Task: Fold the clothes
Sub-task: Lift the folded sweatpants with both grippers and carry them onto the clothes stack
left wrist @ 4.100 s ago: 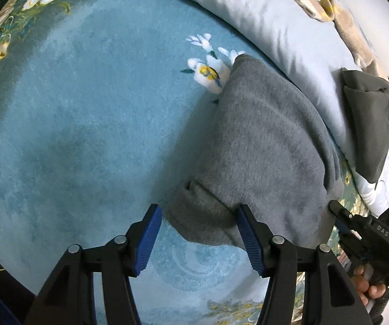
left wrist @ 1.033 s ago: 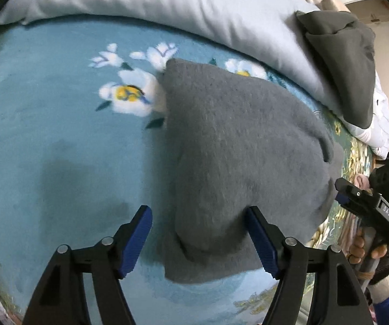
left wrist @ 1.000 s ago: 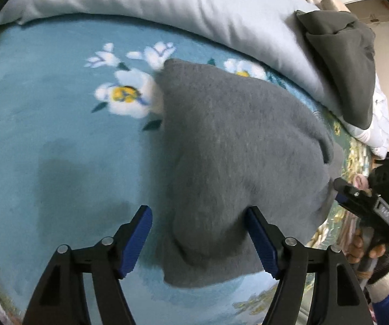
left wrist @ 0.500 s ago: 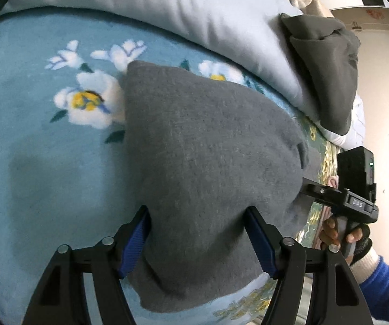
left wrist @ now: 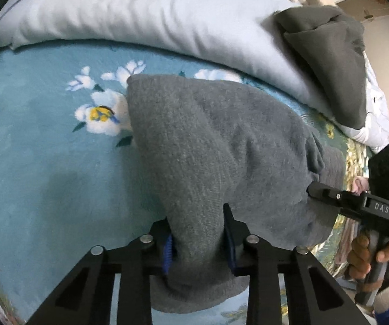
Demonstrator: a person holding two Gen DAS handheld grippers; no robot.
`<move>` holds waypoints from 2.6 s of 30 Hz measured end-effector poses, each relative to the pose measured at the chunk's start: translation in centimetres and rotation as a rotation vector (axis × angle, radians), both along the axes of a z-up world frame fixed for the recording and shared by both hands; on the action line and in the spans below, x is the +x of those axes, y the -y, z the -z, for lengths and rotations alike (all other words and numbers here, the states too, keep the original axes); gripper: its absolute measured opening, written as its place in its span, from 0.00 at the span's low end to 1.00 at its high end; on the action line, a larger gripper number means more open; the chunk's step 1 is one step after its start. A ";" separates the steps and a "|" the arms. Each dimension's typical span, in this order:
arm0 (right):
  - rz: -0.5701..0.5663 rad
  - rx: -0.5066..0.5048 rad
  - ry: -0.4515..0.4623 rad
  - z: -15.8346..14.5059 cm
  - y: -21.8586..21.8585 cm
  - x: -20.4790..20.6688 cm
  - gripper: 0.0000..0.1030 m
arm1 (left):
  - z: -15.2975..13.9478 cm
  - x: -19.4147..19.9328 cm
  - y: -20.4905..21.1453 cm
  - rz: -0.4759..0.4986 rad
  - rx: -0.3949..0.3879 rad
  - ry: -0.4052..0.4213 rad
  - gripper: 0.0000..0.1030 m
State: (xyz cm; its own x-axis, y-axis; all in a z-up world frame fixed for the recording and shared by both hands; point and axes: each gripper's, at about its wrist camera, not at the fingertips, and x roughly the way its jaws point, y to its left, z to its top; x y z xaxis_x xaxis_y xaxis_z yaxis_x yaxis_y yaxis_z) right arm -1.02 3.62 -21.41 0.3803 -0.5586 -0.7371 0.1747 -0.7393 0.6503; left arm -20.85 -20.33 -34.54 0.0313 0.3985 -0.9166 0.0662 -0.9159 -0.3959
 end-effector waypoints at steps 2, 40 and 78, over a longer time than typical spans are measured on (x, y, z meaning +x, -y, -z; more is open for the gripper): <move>0.010 0.001 -0.003 -1.5 -0.3 0.5 0.27 | -0.8 -0.5 0.9 -0.010 0.007 -0.011 0.29; 0.532 -0.079 -0.326 -26.0 -32.7 8.5 0.27 | -11.8 -2.5 -25.4 0.405 0.233 -0.363 0.29; 1.288 -0.170 -0.223 -17.5 -64.3 11.2 0.27 | -36.3 12.3 -69.0 0.909 0.125 -0.219 0.28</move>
